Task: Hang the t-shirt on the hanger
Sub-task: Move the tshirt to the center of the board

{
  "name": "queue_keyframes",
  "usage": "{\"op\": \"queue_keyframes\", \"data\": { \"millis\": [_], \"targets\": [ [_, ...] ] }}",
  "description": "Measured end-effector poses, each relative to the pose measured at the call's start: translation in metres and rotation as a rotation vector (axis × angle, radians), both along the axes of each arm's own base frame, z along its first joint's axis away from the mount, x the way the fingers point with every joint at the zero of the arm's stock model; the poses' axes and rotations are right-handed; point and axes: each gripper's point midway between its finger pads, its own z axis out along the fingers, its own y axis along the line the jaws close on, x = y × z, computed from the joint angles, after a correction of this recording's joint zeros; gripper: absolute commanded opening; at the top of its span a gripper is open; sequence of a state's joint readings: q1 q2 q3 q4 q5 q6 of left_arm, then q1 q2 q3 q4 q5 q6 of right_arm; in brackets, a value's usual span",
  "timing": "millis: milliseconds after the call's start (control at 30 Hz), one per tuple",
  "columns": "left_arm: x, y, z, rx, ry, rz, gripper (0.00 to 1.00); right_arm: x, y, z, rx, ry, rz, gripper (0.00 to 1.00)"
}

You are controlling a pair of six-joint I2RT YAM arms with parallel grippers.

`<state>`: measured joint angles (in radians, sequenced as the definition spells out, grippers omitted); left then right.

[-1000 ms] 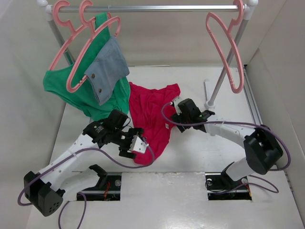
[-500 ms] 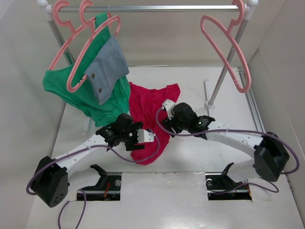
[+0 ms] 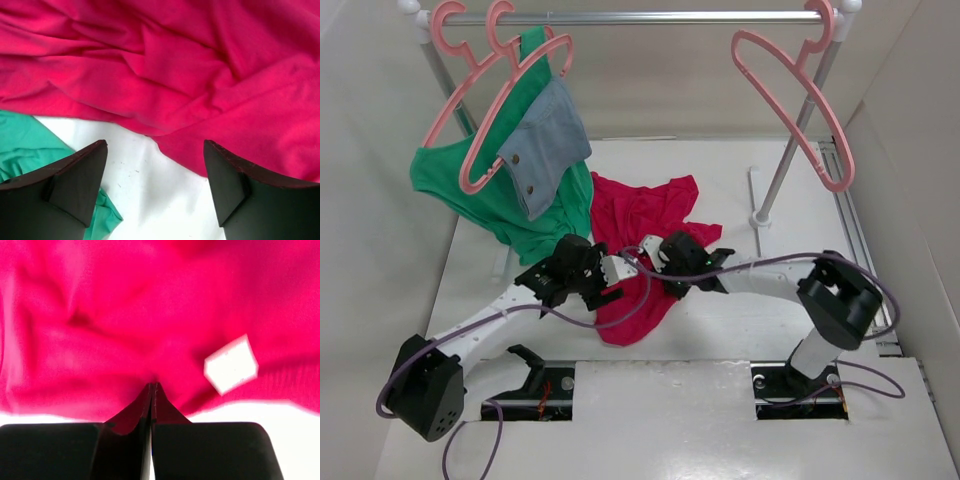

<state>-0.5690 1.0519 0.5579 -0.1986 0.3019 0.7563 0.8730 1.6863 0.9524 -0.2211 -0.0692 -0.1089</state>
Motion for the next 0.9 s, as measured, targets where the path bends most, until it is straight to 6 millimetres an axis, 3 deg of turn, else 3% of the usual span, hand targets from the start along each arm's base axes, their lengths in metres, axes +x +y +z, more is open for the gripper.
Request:
{"op": "queue_keyframes", "data": {
  "millis": [233, 300, 333, 400, 433, 533, 633, 733, 767, 800, 900],
  "targets": [
    [0.031, -0.012, 0.003, -0.043, 0.02, 0.127, 0.92, -0.057, -0.052, 0.022, 0.081, 0.052, -0.05, 0.01],
    [0.047, -0.018, 0.005, -0.044, 0.013, 0.157, 0.97, -0.071, -0.063, 0.029, 0.11, 0.068, -0.077, 0.28],
    [0.055, -0.021, 0.007, -0.047, 0.005, 0.167, 1.0, -0.075, -0.068, 0.033, 0.125, 0.071, -0.093, 0.52],
    [0.071, -0.026, 0.008, -0.05, -0.018, 0.187, 1.0, -0.077, -0.075, 0.044, 0.164, 0.058, -0.132, 0.67],
    [0.079, -0.028, 0.008, -0.049, -0.031, 0.195, 1.0, -0.075, -0.078, 0.051, 0.189, 0.043, -0.158, 0.74],
    [0.095, -0.03, 0.001, -0.013, -0.059, 0.2, 1.0, -0.056, -0.086, 0.07, 0.251, -0.008, -0.256, 0.74],
    [0.104, -0.026, -0.016, 0.064, -0.074, 0.179, 0.95, -0.023, -0.1, 0.079, 0.247, -0.043, -0.38, 0.74],
    [0.103, -0.021, -0.036, 0.144, -0.061, 0.14, 0.78, 0.01, -0.105, 0.083, 0.224, -0.058, -0.455, 0.73],
    [0.104, -0.022, -0.034, 0.158, -0.079, 0.129, 0.7, 0.021, -0.104, 0.084, 0.222, -0.059, -0.469, 0.73],
    [0.103, -0.022, -0.035, 0.173, -0.087, 0.116, 0.56, 0.031, -0.102, 0.084, 0.222, -0.059, -0.48, 0.71],
    [0.093, -0.021, -0.041, 0.211, -0.089, 0.077, 0.37, 0.056, -0.095, 0.084, 0.228, -0.062, -0.5, 0.68]
  ]
}}
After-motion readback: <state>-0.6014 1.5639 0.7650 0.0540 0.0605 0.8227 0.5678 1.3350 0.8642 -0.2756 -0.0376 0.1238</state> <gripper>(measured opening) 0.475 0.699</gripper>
